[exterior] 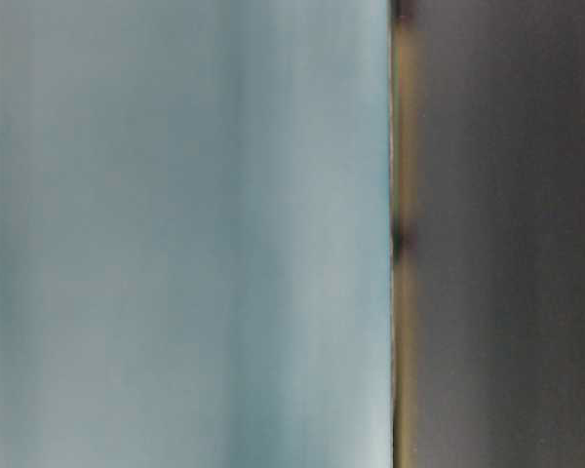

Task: Insert the LAN cable into the hub.

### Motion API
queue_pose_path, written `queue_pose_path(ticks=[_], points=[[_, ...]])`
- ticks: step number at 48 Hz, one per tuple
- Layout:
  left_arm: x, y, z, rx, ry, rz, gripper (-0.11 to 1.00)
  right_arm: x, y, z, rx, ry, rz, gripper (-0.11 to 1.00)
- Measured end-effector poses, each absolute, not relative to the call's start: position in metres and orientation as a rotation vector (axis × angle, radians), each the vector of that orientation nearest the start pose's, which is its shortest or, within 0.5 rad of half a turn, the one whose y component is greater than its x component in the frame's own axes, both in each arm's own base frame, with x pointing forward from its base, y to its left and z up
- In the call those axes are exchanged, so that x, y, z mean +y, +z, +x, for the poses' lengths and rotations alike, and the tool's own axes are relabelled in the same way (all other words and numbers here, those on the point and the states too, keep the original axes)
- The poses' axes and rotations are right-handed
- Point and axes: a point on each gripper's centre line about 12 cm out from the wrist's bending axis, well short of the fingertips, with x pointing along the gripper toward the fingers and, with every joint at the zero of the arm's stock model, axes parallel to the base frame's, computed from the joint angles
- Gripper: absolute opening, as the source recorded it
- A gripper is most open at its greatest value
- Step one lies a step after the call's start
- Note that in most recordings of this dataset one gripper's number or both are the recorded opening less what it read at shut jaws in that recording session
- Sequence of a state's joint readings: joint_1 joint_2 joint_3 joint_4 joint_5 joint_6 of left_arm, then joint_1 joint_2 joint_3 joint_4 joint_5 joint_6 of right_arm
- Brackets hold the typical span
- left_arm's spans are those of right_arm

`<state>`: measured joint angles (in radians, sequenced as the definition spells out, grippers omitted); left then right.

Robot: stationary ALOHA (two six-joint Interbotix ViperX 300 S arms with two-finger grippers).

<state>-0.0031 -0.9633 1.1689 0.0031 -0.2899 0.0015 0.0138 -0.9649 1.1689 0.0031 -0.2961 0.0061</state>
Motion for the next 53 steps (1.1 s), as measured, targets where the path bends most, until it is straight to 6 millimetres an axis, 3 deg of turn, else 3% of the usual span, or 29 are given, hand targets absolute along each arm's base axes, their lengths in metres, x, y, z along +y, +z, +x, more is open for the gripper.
queue_pose_path(ticks=[4, 15, 31, 53], points=[[-0.002, 0.296, 0.204, -0.055, -0.013, -0.001, 0.00, 0.003, 0.294, 0.200, -0.070, 0.013, 0.014, 0.02], [-0.006, 0.294, 0.226, 0.088, -0.028, -0.001, 0.00, 0.003, 0.268, 0.215, 0.180, 0.005, 0.091, 0.00], [-0.021, 0.252, 0.261, 0.478, -0.076, 0.017, 0.00, 0.012, 0.243, 0.244, 0.484, 0.025, 0.098, 0.00], [-0.032, 0.214, 0.287, 0.602, -0.073, -0.071, 0.00, 0.019, 0.213, 0.287, 0.722, 0.033, 0.075, 0.00]])
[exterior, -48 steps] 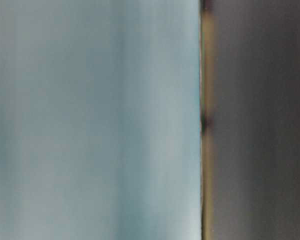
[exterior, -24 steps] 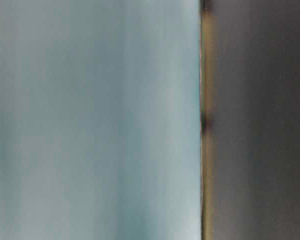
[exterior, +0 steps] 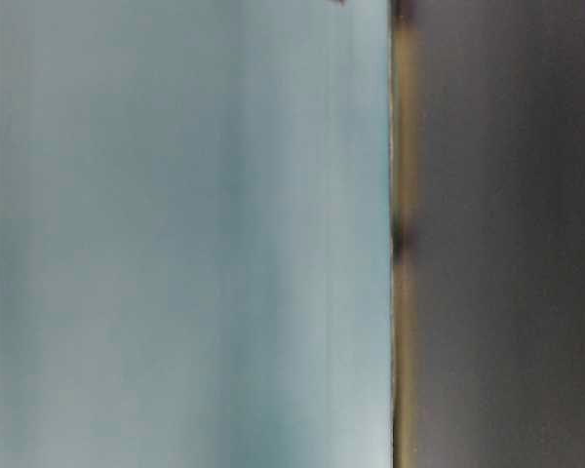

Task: Insert the LAN cable into the hub.

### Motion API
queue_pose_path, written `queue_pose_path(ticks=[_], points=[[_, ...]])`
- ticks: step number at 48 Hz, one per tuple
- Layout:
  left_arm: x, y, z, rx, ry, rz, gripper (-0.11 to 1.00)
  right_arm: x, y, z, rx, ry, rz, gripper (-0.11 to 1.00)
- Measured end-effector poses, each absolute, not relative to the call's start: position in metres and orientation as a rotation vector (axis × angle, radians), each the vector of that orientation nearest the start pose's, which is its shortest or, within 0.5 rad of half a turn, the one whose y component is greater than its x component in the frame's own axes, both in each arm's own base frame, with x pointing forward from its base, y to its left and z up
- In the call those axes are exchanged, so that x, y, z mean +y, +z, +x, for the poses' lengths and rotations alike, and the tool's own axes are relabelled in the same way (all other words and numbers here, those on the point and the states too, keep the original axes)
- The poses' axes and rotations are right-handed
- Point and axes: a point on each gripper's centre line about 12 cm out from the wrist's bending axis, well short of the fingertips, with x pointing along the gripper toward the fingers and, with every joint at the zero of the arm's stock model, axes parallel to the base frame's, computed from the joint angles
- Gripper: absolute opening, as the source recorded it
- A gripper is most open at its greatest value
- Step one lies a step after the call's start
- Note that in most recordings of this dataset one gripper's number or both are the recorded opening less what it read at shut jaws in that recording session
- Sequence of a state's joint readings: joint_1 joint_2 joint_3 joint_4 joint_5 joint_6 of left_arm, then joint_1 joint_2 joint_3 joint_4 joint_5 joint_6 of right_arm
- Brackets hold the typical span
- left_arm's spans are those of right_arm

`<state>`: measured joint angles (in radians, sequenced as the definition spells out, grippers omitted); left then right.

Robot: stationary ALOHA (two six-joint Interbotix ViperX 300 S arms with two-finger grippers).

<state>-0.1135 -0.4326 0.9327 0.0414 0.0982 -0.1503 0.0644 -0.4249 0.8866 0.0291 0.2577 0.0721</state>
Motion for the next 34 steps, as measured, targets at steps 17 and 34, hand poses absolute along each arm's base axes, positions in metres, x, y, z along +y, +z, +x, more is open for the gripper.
queue_pose_path(ticks=[17, 34], points=[[-0.038, 0.179, 0.296, 0.408, -0.112, -0.091, 0.00, 0.024, 0.208, 0.306, 0.751, 0.043, 0.066, 0.00], [-0.040, 0.146, 0.300, 0.398, -0.121, -0.100, 0.57, 0.030, 0.207, 0.305, 0.762, 0.054, 0.075, 0.00]])
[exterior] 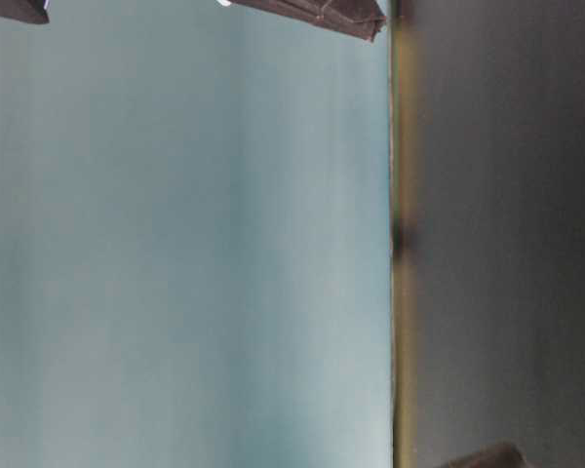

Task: Insert the LAN cable into the hub.

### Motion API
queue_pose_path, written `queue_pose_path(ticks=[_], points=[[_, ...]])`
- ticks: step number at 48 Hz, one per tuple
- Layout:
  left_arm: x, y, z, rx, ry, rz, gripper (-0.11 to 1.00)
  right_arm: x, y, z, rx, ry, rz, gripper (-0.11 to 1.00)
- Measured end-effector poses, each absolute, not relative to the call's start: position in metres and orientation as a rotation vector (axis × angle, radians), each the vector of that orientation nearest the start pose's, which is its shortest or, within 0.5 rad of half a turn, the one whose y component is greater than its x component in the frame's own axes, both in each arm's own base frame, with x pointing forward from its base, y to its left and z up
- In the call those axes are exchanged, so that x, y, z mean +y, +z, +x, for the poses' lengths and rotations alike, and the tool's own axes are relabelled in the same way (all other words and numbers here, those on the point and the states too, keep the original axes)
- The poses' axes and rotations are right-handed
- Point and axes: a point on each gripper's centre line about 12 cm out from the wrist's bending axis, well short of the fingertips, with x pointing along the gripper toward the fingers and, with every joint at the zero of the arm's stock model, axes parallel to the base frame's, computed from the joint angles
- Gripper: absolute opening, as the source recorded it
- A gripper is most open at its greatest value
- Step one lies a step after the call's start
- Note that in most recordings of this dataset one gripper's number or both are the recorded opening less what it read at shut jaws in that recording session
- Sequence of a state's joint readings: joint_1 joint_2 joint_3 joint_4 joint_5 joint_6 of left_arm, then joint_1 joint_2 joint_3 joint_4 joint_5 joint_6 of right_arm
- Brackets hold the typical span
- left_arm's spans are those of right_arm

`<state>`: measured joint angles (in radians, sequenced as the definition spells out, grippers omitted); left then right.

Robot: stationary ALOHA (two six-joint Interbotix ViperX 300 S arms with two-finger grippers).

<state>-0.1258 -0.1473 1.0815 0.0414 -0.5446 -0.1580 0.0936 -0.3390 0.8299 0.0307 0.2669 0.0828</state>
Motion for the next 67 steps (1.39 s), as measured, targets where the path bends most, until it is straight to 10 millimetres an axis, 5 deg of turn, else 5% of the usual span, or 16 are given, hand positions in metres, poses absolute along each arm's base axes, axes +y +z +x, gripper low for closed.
queue_pose_path(ticks=[6, 27, 42, 59, 67], points=[[-0.033, 0.138, 0.293, 0.366, -0.101, -0.130, 0.83, 0.030, 0.205, 0.304, 0.780, 0.049, 0.085, 0.00], [-0.034, 0.112, 0.290, 0.203, -0.122, -0.160, 0.77, 0.030, 0.204, 0.303, 0.795, 0.018, 0.157, 0.00], [-0.035, 0.076, 0.294, 0.240, -0.122, -0.162, 0.76, 0.030, 0.202, 0.304, 0.802, -0.001, 0.203, 0.00], [-0.030, 0.063, 0.302, 0.278, -0.099, -0.159, 0.75, 0.030, 0.199, 0.306, 0.809, -0.005, 0.209, 0.00], [-0.030, 0.059, 0.305, 0.301, -0.099, -0.153, 0.64, 0.030, 0.199, 0.306, 0.809, -0.005, 0.209, 0.00]])
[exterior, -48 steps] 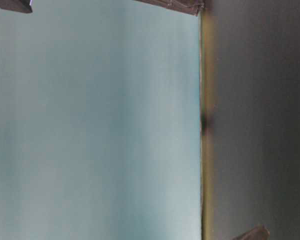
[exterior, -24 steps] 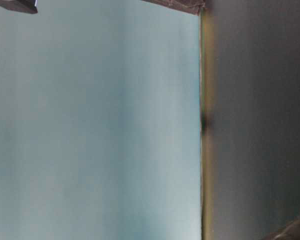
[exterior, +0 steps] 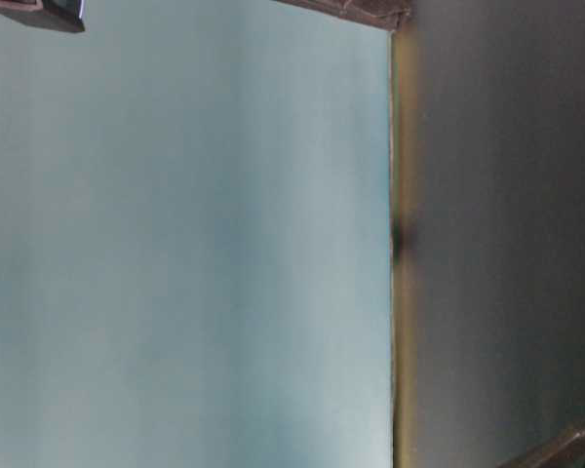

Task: Insert the LAN cable into the hub.
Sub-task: 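Close the left gripper around the grey Anker hub, then lower the right gripper and grasp the blue LAN cable behind its plug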

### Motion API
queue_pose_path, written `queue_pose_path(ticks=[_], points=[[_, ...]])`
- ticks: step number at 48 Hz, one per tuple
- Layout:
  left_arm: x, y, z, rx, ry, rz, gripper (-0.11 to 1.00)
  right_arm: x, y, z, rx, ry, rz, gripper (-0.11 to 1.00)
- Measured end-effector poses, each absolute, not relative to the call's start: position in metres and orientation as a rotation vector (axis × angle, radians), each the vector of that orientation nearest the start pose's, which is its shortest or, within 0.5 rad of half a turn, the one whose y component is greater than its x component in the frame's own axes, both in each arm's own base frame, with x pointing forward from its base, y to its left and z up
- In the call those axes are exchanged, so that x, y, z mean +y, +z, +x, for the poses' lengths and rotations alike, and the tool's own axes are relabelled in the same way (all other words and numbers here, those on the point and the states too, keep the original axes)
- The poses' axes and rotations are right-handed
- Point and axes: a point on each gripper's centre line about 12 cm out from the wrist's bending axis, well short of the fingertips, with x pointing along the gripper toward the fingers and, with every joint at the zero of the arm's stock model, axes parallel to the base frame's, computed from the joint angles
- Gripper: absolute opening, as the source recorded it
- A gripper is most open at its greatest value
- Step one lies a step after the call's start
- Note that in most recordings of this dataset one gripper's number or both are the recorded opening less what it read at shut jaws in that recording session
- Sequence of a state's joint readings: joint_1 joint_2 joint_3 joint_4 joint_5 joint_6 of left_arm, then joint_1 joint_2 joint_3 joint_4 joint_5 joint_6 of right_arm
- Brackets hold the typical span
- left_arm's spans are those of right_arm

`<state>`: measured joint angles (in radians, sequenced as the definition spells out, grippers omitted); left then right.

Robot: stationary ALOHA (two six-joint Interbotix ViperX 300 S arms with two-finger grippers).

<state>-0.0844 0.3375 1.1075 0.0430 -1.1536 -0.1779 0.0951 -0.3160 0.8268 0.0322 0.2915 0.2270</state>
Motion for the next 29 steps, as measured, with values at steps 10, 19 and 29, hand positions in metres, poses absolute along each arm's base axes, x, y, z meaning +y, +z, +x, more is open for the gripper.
queue_pose_path(ticks=[10, 19, 29], points=[[-0.037, 0.058, 0.309, 0.301, -0.118, -0.148, 0.29, 0.031, 0.199, 0.306, 0.811, -0.003, 0.208, 0.00], [-0.040, 0.065, 0.311, 0.292, -0.127, -0.145, 0.29, 0.033, 0.197, 0.305, 0.803, 0.003, 0.208, 0.00], [-0.030, 0.100, 0.323, 0.336, -0.088, -0.137, 0.29, 0.034, 0.194, 0.315, 0.720, 0.011, 0.215, 0.00]])
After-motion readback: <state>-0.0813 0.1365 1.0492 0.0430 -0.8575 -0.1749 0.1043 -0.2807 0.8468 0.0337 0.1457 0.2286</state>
